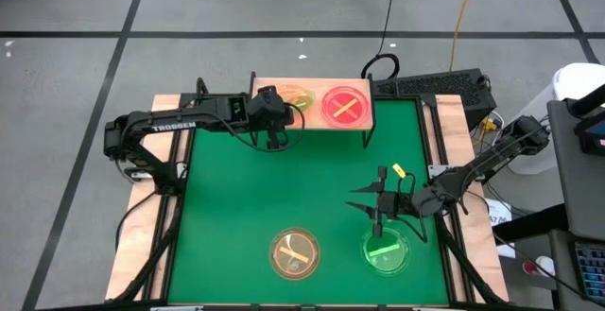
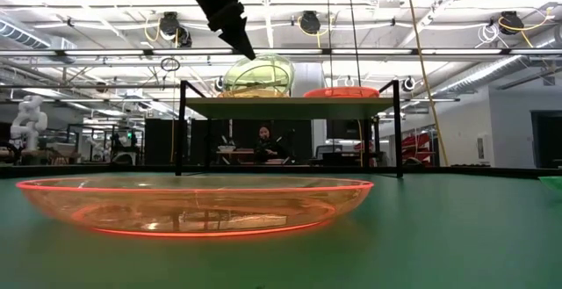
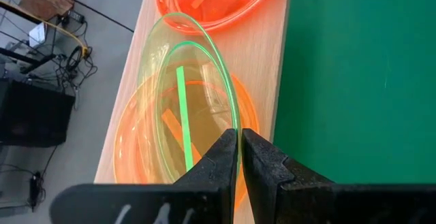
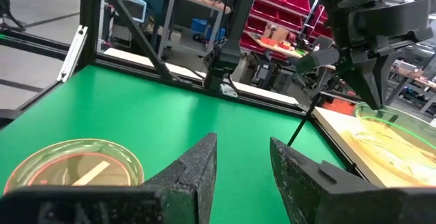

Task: Place and stack plates onto a shelf
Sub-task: Stack the top green plate on top of the orange plate on the shelf

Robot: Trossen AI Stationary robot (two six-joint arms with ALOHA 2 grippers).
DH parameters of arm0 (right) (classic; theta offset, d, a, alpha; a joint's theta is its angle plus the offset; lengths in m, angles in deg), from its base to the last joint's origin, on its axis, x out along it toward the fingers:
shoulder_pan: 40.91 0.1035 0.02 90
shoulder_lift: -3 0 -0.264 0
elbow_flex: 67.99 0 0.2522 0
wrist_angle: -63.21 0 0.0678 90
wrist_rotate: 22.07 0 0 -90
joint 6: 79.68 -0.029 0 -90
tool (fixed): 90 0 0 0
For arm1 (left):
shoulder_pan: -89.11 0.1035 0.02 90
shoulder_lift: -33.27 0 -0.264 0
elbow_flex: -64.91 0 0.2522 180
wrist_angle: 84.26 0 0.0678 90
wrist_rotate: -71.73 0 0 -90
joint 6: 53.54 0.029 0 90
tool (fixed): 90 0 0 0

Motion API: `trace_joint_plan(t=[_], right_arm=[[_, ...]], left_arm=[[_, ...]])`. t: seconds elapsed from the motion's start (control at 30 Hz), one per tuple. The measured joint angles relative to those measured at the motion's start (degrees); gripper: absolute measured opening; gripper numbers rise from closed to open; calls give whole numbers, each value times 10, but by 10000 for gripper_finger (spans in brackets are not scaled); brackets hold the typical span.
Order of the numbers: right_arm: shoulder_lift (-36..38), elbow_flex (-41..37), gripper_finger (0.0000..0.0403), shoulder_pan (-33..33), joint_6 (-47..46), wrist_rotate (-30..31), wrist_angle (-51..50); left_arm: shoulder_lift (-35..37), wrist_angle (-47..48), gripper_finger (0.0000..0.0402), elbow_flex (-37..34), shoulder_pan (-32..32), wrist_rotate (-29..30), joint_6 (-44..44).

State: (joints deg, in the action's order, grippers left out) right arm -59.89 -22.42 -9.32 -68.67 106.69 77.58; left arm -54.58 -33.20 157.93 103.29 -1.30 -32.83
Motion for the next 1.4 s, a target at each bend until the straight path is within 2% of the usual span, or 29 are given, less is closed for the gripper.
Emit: trace_joint_plan(t=[0.63,0.83,1.07,1.4], right_arm=[[0,0,118,0,0,1,3],[0,0,118,0,0,1,3],[0,0,118,0,0,1,3],[0,0,118,0,0,1,3]], left_arm=[[0,-2,26,0,16,1,9],[0,3,26,0,16,1,-19],[-2,2,26,0,17,35,-22],[-7,-11,26,0,17,26,-11]])
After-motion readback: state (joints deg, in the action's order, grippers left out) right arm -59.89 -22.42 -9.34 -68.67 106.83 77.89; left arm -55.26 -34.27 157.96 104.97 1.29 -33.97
